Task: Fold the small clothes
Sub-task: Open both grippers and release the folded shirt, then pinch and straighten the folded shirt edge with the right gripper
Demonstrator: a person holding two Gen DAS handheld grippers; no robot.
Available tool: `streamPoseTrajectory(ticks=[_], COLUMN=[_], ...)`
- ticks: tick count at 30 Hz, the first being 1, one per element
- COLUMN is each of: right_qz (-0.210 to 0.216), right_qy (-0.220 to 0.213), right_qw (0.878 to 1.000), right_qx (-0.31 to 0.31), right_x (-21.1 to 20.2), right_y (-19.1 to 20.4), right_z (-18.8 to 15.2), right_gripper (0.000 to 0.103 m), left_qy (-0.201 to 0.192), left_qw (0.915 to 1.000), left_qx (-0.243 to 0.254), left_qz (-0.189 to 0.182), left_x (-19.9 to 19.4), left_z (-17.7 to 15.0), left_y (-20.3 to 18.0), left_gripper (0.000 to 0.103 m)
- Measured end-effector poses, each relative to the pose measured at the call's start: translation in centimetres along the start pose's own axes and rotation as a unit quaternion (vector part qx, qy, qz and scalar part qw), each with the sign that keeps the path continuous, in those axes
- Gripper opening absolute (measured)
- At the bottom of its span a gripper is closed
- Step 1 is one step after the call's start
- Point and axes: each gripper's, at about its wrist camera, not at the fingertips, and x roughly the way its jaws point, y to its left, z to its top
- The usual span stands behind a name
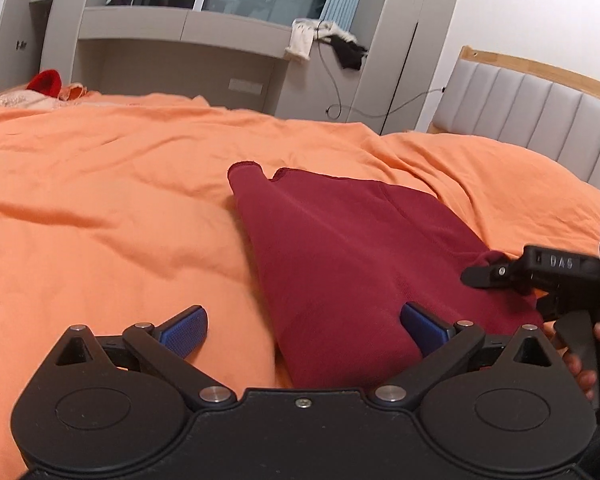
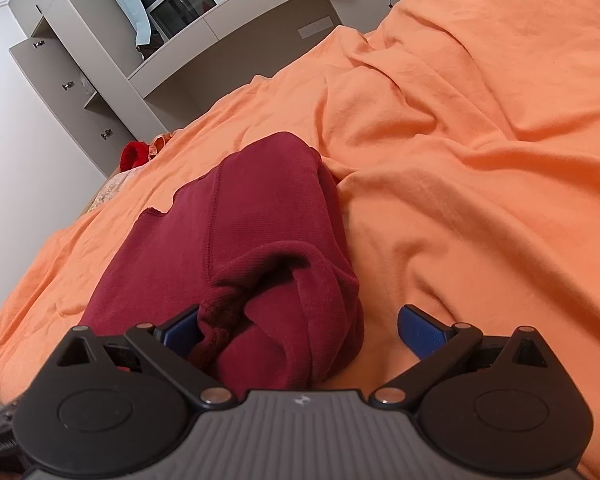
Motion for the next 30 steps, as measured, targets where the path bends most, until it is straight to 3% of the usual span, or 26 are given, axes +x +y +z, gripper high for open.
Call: streamPoseTrajectory(ticks=[5, 10, 15, 17, 18, 20, 21, 23, 30], right_qz=[0.014, 0.028, 0.011, 0.01, 0.011, 0.013, 0.013, 0.002, -0.029], right_qy=[-0.015, -0.088, -0.112, -0.119, -0.122, -0.129, -0.135, -0.15, -0.189], right_qw=[0.999, 0.992, 0.99, 0.99, 0.99, 0.99, 0.99, 0.988, 0.966], right_qx=[0.033, 0.087, 0.088, 0.081, 0.074, 0.047, 0.028, -0.02, -0.177], right_x=[-0.9, -2.7, -2.7, -2.6, -2.6, -2.7, -2.7, -3.0, -3.5], right_y=[-0.5, -2.2, -2.6, -2.3, -2.1, -1.5, -0.9, 0.6, 5.4], right_z=[0.3, 0.7, 0.9, 0.8, 0.8, 0.6, 0.5, 0.2, -1.7], right_gripper=[0.103, 0.102, 0.077, 0.055, 0.049, 0.026, 0.022, 0.017, 0.016], left_qy=[-0.021, -0.028, -0.029, -0.03, -0.03, -0.03, -0.03, -0.03, -0.03], left_qw=[0.9998, 0.9996, 0.9996, 0.9995, 0.9995, 0.9995, 0.9995, 0.9995, 0.9995], left_qx=[0.0, -0.003, -0.005, -0.006, -0.006, -0.006, -0.006, -0.006, -0.007], left_qz=[0.0, -0.001, -0.001, -0.001, -0.001, 0.0, 0.0, 0.0, 0.0], left_x=[0.1, 0.0, 0.0, -0.2, -0.3, -0.3, -0.3, -0.3, -0.4], left_z=[-1.1, -1.4, -1.5, -1.8, -1.8, -1.8, -1.8, -1.7, -1.8], left_y=[-0.3, -0.1, -0.1, 0.0, 0.0, 0.0, 0.1, 0.1, 0.1], left_gripper=[0.103, 0.102, 0.102, 0.102, 0.102, 0.102, 0.102, 0.102, 0.102])
